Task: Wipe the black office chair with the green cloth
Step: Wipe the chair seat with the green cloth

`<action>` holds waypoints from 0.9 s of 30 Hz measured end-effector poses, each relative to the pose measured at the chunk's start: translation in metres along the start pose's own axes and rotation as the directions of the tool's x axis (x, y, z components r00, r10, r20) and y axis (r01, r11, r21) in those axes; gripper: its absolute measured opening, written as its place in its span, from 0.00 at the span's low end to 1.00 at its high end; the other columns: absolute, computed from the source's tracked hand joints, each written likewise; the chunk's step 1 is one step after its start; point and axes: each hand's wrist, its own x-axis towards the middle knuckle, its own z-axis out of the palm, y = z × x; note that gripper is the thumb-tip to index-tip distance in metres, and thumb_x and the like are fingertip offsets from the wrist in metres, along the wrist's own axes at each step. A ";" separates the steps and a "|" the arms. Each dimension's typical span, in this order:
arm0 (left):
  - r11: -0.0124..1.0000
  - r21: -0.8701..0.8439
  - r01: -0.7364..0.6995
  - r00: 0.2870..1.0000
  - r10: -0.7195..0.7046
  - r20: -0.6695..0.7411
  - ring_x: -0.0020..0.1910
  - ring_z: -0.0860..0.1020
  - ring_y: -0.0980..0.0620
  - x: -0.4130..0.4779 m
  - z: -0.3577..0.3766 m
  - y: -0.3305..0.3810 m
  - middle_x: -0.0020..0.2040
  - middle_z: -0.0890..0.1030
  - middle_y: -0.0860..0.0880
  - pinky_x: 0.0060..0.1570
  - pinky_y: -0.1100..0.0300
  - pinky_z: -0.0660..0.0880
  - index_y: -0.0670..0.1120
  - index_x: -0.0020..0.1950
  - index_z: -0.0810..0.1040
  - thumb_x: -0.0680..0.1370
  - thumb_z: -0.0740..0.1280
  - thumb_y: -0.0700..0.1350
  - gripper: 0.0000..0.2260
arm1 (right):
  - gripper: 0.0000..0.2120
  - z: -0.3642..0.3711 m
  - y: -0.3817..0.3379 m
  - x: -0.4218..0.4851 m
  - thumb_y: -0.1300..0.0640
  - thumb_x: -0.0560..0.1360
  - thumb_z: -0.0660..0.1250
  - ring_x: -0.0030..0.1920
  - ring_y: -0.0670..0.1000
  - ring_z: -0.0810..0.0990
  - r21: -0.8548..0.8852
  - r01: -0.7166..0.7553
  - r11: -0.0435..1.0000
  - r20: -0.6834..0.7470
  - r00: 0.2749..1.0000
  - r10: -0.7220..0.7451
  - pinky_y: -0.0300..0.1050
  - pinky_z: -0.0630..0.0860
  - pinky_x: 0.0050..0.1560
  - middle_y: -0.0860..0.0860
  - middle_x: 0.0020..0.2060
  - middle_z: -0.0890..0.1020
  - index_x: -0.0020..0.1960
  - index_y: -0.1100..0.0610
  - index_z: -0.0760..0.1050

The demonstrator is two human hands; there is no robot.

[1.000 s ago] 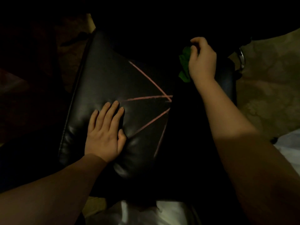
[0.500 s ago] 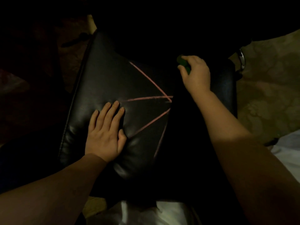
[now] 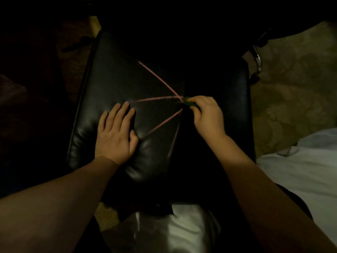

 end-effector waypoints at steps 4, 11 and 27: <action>1.000 -0.009 -0.003 1.000 0.003 -0.002 0.75 0.63 0.44 0.000 -0.001 0.000 0.75 0.67 0.43 0.74 0.46 0.55 0.43 0.72 0.70 0.75 0.56 0.49 0.26 | 0.12 -0.003 -0.012 -0.041 0.67 0.74 0.66 0.55 0.49 0.77 0.043 -0.015 0.999 0.029 0.999 0.014 0.25 0.62 0.58 0.51 0.52 0.82 0.55 0.57 0.81; 0.999 -0.032 -0.002 1.000 0.002 -0.021 0.74 0.64 0.44 0.000 -0.004 0.002 0.74 0.68 0.43 0.74 0.46 0.56 0.42 0.71 0.71 0.75 0.56 0.49 0.25 | 0.15 0.001 -0.036 -0.119 0.73 0.69 0.67 0.53 0.52 0.78 0.157 0.011 0.988 0.027 0.999 -0.016 0.30 0.66 0.61 0.53 0.49 0.83 0.51 0.60 0.82; 0.999 -0.034 0.009 1.000 -0.009 0.022 0.75 0.64 0.44 0.001 -0.009 0.002 0.75 0.67 0.43 0.74 0.46 0.56 0.42 0.72 0.71 0.75 0.56 0.49 0.26 | 0.13 -0.002 -0.052 -0.180 0.71 0.71 0.69 0.53 0.51 0.79 0.216 0.132 0.968 -0.088 0.989 -0.115 0.39 0.72 0.61 0.52 0.50 0.83 0.52 0.60 0.83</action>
